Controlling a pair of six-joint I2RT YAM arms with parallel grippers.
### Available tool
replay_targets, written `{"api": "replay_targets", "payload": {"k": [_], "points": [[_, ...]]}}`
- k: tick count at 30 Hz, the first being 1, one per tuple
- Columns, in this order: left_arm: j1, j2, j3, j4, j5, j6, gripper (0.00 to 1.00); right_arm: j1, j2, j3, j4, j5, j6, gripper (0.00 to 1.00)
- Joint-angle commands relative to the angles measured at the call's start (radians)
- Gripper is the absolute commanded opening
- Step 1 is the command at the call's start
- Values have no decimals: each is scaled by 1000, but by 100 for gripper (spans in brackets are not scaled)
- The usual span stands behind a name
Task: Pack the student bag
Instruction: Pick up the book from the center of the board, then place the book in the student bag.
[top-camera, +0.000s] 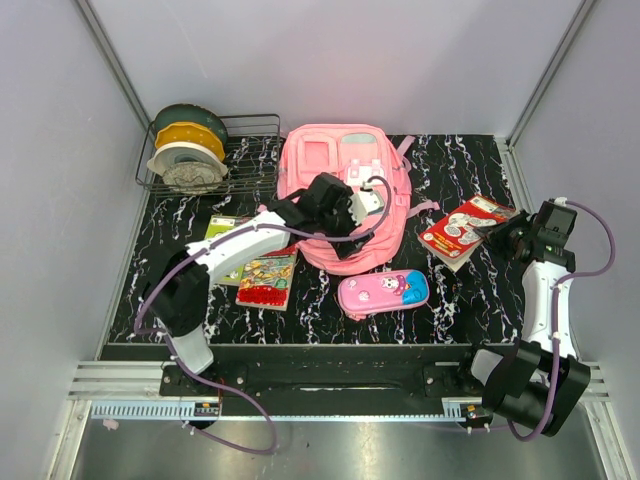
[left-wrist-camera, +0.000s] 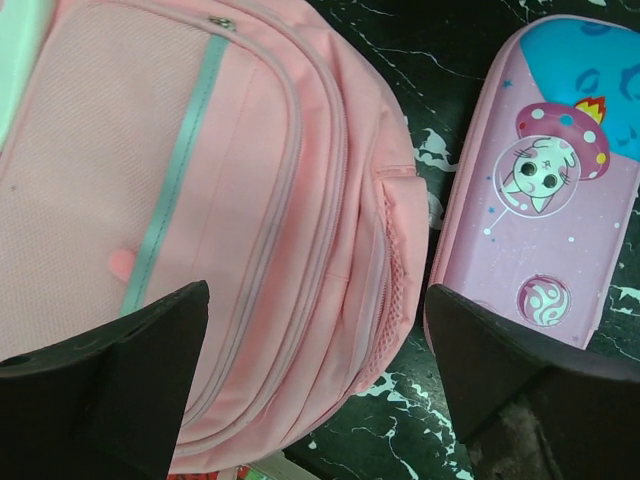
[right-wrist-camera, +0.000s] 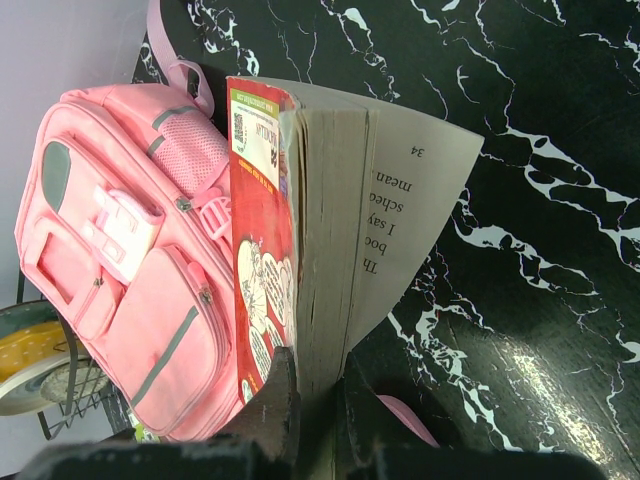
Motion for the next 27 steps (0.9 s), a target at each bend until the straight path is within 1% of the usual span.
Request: {"api": "replay_targets", "payload": {"k": [1, 2, 4, 6, 7, 9, 11, 17, 19, 21, 26, 27], "points": [[-26, 25, 4, 6, 15, 74, 93, -2, -20, 22, 40, -53, 20, 0], [-28, 35, 5, -6, 10, 86, 92, -3, -21, 20, 38, -53, 20, 0], [-35, 64, 16, -35, 3, 97, 88, -3, -26, 15, 40, -50, 22, 0], [-44, 96, 39, -66, -5, 109, 83, -2, -26, 14, 40, -50, 20, 0], [-46, 104, 43, -81, -19, 111, 79, -3, -23, 14, 40, -50, 20, 0], [-49, 119, 47, -87, -39, 108, 77, -3, -23, 15, 40, -52, 20, 0], [-49, 134, 44, -89, -60, 106, 72, -3, -18, 18, 40, -53, 20, 0], [-51, 164, 70, -87, -111, 77, 54, -3, -15, 15, 40, -55, 22, 0], [-49, 157, 74, -87, -105, 74, 51, -2, -17, 15, 40, -56, 23, 0], [-51, 156, 76, -87, -96, 76, 40, -3, -18, 14, 40, -56, 23, 0], [-51, 168, 79, -95, -95, 85, 22, -3, -21, 9, 38, -62, 20, 0], [-51, 173, 82, -104, -89, 83, 14, -2, -23, 9, 38, -65, 17, 0]]}}
